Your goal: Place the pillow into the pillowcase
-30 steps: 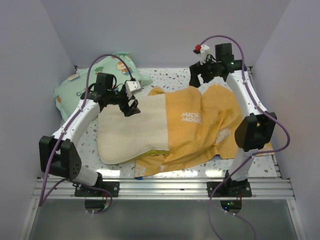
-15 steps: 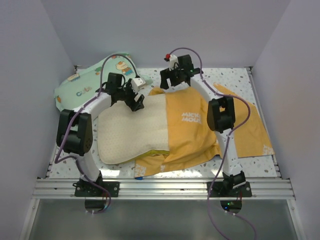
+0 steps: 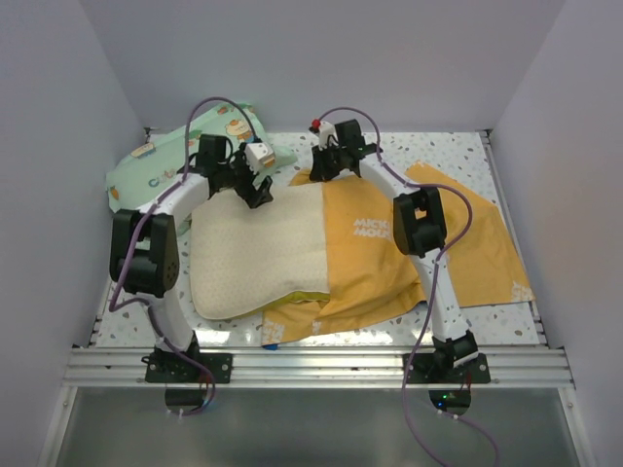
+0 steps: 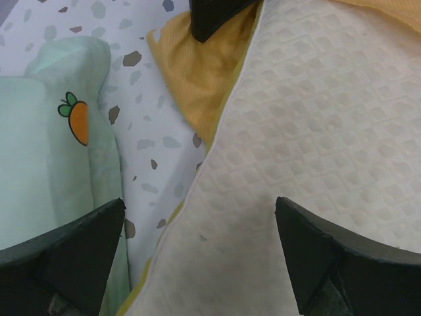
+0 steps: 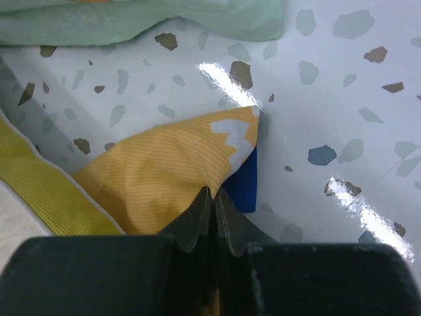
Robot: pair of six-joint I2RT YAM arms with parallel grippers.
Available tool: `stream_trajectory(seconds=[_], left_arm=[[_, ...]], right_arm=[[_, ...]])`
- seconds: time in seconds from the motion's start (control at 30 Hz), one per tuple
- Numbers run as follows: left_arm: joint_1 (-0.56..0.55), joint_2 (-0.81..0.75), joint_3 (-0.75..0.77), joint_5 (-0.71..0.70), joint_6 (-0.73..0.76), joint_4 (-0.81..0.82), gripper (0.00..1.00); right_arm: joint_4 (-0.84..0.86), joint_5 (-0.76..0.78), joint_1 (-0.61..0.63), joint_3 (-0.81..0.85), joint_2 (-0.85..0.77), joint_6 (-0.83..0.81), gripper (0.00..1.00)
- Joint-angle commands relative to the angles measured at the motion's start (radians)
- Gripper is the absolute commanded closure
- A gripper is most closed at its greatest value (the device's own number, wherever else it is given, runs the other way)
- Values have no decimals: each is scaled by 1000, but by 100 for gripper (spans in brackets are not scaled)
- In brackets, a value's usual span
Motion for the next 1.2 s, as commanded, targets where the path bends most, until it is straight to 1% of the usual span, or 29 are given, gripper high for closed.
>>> stream_trajectory(seconds=[0.0,0.03,0.17,0.2,0.23,0.27,0.3,0.33,0.37,0.4,0.43,0.47,0.53,0.57,0.6,0.63,0.67,0.7,0.73,0.77,0.8,0.83,0.97,1.0,1.07,1.1,1.13,1.17], left_arm=[[0,87,81,98,145,-78,0],[0,107,111,116,169,-103,0],[-2,188,141,133,231,-136,0],[-6,199,145,139,256,-147,0],[-9,211,168,148,280,-167,4],[-22,237,194,185,322,-278,13],[-29,248,240,205,378,-329,40],[-34,251,256,233,400,-374,54],[-40,242,262,301,406,-418,66],[-45,225,260,331,388,-419,87],[-54,207,250,354,368,-411,95],[-72,163,241,389,350,-370,100],[-92,107,191,443,249,-287,100],[-109,58,172,463,204,-188,100],[-118,37,135,478,122,-139,100],[-144,-2,118,500,97,-64,100],[-157,-20,101,504,80,-30,100],[-170,-40,55,503,8,21,100],[-181,-57,29,506,-30,132,100],[-204,-89,4,504,-61,182,100],[-213,-102,-40,500,-114,228,100],[-223,-117,-57,494,-132,304,100],[-241,-116,-123,474,-215,379,100],[-240,-117,-166,465,-241,394,100],[-229,-142,-224,400,-276,475,100],[-220,-148,-287,380,-354,523,100],[-207,-155,-302,336,-383,556,100],[-183,-155,-310,316,-411,548,90]], right_arm=[[45,-99,7,43,-10,19,100],[43,-128,7,44,-15,21,100],[60,-171,6,35,-62,33,100],[65,-181,7,34,-82,58,100],[72,-187,7,29,-96,81,100],[88,-203,8,29,-105,101,100],[89,-210,10,32,-125,130,100],[91,-210,13,38,-136,141,100],[98,-210,20,34,-148,162,100],[105,-208,25,29,-163,171,100],[109,-204,33,24,-189,180,100],[120,-204,48,9,-203,188,100],[125,-188,69,-14,-240,223,100],[140,-185,92,-23,-252,239,100],[151,-161,103,-34,-265,275,100],[175,-145,114,-55,-286,297,100],[183,-133,135,-60,-292,337,100],[186,-119,148,-58,-295,361,100],[190,-99,155,-54,-297,386,100],[195,-87,178,-51,-298,436,100],[200,-70,190,-48,-298,457,100],[207,-37,203,-48,-300,475,100],[247,42,250,-65,-305,565,100],[252,43,252,-62,-292,572,100],[247,39,252,-46,-274,573,100],[253,11,252,-40,-256,563,100],[246,-6,250,-23,-248,541,100],[238,-13,253,-20,-243,518,100]])
